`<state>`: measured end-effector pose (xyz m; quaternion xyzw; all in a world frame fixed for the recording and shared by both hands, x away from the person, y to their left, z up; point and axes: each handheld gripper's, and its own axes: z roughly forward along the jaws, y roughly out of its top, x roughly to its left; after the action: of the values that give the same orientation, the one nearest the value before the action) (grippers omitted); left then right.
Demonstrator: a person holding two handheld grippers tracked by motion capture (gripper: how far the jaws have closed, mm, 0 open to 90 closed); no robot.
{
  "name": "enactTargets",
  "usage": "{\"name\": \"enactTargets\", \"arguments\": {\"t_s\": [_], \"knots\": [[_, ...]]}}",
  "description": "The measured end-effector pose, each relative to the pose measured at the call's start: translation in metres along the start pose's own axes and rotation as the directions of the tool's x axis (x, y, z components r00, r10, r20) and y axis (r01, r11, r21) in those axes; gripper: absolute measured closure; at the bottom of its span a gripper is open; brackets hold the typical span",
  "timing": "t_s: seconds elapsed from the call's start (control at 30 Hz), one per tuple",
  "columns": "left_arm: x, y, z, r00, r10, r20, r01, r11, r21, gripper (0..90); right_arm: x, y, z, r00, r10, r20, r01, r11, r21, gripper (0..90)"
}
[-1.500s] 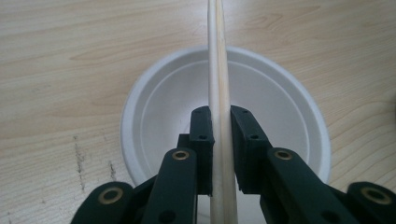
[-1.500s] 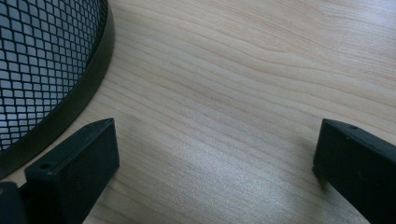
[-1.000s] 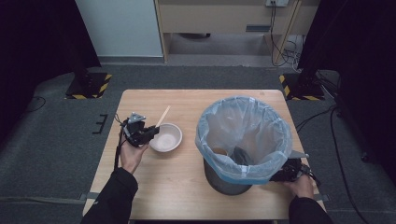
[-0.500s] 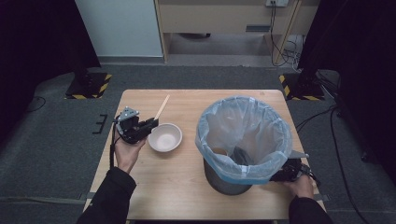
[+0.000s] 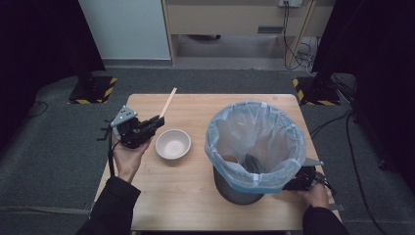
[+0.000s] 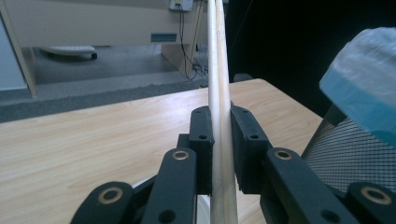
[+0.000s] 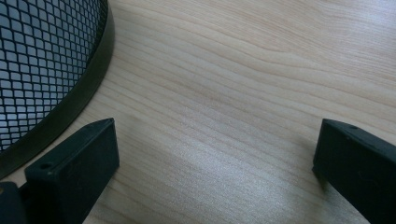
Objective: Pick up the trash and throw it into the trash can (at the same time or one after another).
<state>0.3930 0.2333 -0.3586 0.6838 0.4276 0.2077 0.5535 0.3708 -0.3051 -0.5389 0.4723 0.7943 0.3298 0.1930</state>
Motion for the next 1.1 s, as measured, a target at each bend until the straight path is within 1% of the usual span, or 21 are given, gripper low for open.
{"name": "enactTargets", "arguments": {"t_s": [0.13,0.17,0.23,0.37,0.7,0.8,0.83,1.1], "knots": [[-0.006,0.007,-0.007,0.9998,0.011,0.015,-0.01,0.9995,-0.03,79.3,0.0,0.0,0.0,1.0,0.002,0.0,-0.002,1.0,0.001,0.4],[-0.007,0.008,-0.008,0.9998,0.019,0.011,-0.018,0.9991,-0.038,79.4,0.0,0.0,0.0,1.0,0.002,0.0,-0.002,1.0,0.001,0.4],[-0.01,0.011,-0.011,0.9996,0.016,0.023,-0.015,0.9986,-0.05,79.3,0.0,0.0,0.0,1.0,0.0,0.0,0.0,1.0,0.0,0.4],[-0.016,0.017,-0.018,0.9988,0.03,0.04,-0.027,0.9967,-0.077,79.3,0.0,0.0,0.0,1.0,0.002,0.0,-0.002,1.0,0.001,0.4],[-0.032,0.028,-0.029,0.9947,0.067,0.078,-0.057,0.9902,-0.128,79.3,0.0,0.0,0.0,1.0,0.002,0.0,-0.002,1.0,0.001,0.4],[-0.035,0.03,-0.031,0.9936,0.074,0.085,-0.063,0.9889,-0.135,79.3,0.0,0.0,0.0,1.0,0.002,0.0,-0.002,1.0,0.001,0.4],[-0.038,0.032,-0.034,0.9921,0.081,0.095,-0.067,0.9875,-0.143,79.3,0.0,0.0,0.0,1.0,0.002,0.0,-0.002,1.0,0.001,0.3],[-0.052,0.038,-0.04,0.986,0.114,0.122,-0.092,0.9807,-0.173,79.3,0.0,0.0,0.0,1.0,0.002,0.0,-0.002,1.0,0.001,0.4]]}}
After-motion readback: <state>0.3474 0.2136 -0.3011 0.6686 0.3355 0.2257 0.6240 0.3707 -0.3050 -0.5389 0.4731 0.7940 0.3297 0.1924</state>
